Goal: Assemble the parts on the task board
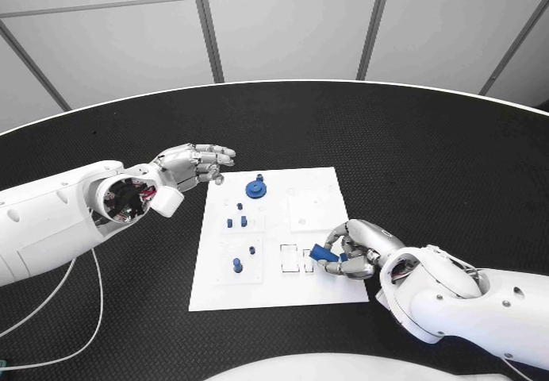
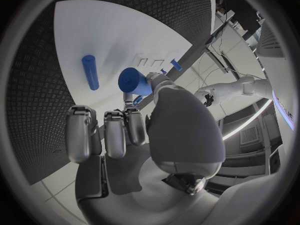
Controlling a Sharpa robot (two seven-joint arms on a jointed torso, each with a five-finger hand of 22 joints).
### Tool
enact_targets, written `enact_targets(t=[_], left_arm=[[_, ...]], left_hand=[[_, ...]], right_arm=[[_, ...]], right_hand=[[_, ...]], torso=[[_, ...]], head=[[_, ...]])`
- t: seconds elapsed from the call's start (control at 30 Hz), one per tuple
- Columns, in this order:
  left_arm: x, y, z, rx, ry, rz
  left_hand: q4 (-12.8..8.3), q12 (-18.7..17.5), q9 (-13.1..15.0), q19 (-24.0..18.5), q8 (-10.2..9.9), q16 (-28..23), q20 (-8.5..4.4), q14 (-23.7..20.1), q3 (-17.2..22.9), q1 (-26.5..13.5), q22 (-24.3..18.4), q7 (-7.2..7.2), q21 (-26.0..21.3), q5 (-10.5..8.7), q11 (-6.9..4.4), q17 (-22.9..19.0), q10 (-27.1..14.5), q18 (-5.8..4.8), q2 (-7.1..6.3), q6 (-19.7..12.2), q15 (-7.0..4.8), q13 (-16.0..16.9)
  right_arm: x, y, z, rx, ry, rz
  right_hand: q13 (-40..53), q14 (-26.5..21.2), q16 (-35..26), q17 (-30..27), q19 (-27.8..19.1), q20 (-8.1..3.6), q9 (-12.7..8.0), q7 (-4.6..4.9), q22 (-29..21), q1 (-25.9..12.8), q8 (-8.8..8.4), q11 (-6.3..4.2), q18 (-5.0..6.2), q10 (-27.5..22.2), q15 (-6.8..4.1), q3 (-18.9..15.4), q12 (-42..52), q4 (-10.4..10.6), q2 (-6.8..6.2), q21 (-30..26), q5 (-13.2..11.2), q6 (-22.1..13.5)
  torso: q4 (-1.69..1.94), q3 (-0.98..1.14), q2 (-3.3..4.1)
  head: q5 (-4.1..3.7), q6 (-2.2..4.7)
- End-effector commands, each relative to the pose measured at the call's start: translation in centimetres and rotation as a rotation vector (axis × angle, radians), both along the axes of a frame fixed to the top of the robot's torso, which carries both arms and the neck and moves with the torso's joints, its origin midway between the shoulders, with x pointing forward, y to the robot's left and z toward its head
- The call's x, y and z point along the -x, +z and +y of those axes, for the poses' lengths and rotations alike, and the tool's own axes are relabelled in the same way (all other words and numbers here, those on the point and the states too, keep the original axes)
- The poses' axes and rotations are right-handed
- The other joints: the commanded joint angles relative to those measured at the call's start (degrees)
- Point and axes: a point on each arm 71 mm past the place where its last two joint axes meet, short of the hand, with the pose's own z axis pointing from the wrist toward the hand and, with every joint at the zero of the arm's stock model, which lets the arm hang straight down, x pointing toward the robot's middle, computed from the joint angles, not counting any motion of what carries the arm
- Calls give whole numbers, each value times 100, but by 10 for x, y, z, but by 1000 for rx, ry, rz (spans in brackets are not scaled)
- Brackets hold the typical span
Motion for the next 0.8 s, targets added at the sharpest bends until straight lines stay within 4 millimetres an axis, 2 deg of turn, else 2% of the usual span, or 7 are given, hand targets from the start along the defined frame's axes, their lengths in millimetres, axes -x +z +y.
enact_targets(t=[0.03,0.2,0.4,0.57,0.8], left_arm=[[0,0,-1,1,-1,0],[0,0,-3,2,-6,0],[0,0,-4,3,-10,0],[-1,0,-4,3,-10,0],[0,0,-5,3,-11,0]], left_hand=[[1,-21,6,-46,-40,-35,10,-41,-19,-7,-7,-4,-38,-5,21,-6,12,56,38,35,-13,-8],[3,-23,6,-45,-43,-35,10,-42,-22,-8,-9,-3,-40,-4,22,-7,10,56,38,33,-12,-9],[5,-25,5,-45,-47,-34,11,-43,-26,-9,-12,-1,-44,-2,24,-9,6,55,39,29,-11,-11],[5,-25,5,-45,-47,-34,11,-43,-26,-9,-12,-1,-44,-2,24,-9,6,55,39,29,-11,-11],[5,-25,5,-45,-47,-34,11,-43,-26,-9,-12,-1,-44,-2,24,-9,6,55,39,29,-11,-11]], right_arm=[[1,1,3,-14,4,-2],[-1,0,12,-34,13,6],[-6,-4,25,-46,35,16],[-10,-8,32,-36,52,28],[-16,-15,37,-11,63,49]], right_hand=[[780,555,25,1279,515,-44,141,-261,1375,-113,111,-49,-77,175,-61,72,45,0,-9,47,13,317],[804,555,26,1280,517,-59,177,-274,1379,-373,123,-61,-79,198,-73,133,54,4,-26,60,-68,347],[873,567,48,1337,532,-87,253,-330,1401,-717,197,-106,-94,252,-109,224,107,6,33,138,-156,457],[878,568,51,1343,535,-103,282,-352,1406,-828,223,-127,-97,264,-126,262,107,3,39,155,-202,494],[887,576,67,1384,543,-127,344,-381,1420,-1138,274,-153,-108,287,-149,279,101,7,36,209,-465,559]], torso=[[-1,4,6],[-3,7,6],[24,-3,13],[9,-2,14],[0,5,11]], head=[[20,8],[21,14],[-2,29],[22,30],[38,30]])
